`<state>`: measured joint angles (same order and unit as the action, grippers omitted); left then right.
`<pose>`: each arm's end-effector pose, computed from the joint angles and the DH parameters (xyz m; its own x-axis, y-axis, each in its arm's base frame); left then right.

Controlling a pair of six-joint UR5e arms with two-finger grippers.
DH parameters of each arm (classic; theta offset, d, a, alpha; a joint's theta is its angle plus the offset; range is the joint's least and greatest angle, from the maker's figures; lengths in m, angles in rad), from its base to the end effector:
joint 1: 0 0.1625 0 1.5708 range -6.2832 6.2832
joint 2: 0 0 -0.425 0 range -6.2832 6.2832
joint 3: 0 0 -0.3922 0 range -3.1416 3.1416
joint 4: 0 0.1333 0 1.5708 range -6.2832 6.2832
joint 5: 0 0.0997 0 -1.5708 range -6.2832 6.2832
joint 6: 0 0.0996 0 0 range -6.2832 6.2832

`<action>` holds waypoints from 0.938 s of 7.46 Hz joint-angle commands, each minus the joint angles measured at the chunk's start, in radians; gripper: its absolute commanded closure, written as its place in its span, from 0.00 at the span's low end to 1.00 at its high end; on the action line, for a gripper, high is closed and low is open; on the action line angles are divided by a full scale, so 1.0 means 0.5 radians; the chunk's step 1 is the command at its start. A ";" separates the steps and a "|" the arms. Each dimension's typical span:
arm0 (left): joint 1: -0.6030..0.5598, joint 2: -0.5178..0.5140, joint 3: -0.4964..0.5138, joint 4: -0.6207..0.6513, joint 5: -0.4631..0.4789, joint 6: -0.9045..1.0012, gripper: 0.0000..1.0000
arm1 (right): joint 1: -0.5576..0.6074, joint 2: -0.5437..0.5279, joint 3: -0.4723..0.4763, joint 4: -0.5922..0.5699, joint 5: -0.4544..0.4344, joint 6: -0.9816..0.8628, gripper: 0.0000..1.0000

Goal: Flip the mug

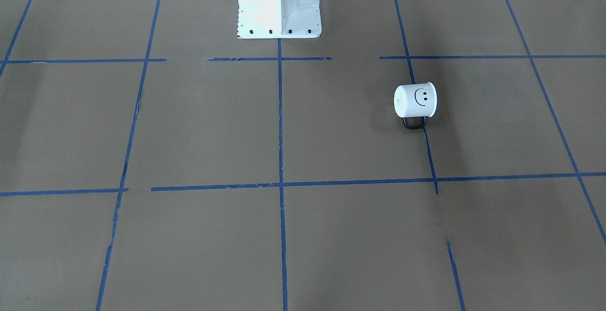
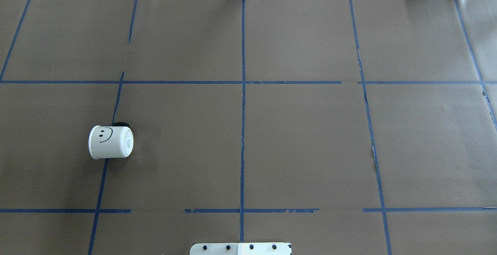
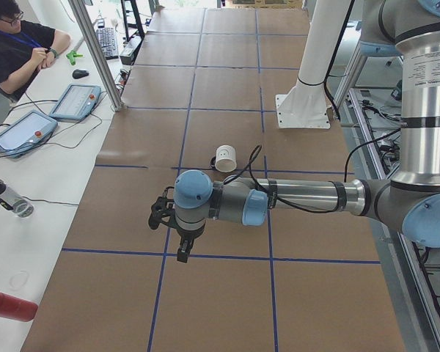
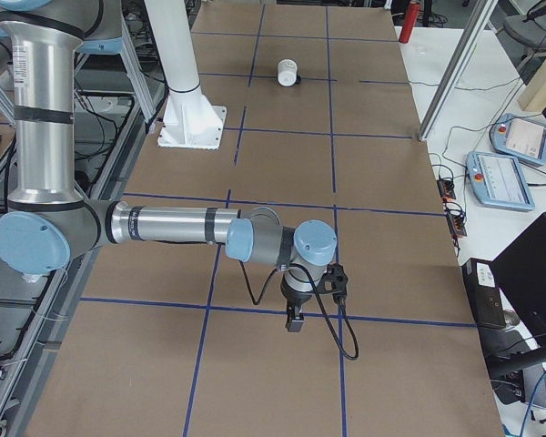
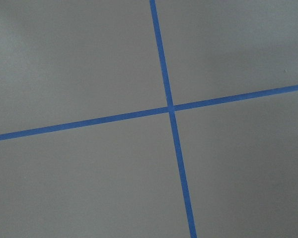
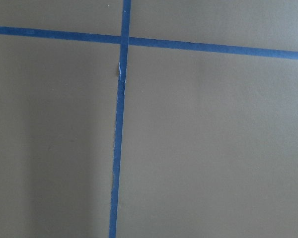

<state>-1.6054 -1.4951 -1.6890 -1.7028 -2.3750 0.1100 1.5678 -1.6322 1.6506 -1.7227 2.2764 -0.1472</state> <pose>-0.0778 -0.4675 0.6203 0.6971 0.2084 -0.6860 -0.0427 0.9672 0.2504 0.0673 -0.4550 0.6679 0.7528 -0.0622 0.6553 0.1146 0.9927 -0.0374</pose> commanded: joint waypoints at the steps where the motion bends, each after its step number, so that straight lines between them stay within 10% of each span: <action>1: 0.099 -0.041 -0.018 -0.118 -0.087 -0.002 0.00 | 0.000 0.000 0.000 0.000 0.000 0.000 0.00; 7: 0.850 0.198 0.006 -1.565 0.239 -1.852 0.00 | 0.000 0.000 0.000 0.000 0.000 0.000 0.00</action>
<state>-1.2840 -1.4222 -1.6865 -2.3264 -2.3235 -0.6081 1.5677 -1.6321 1.6506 -1.7226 2.2764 -0.1473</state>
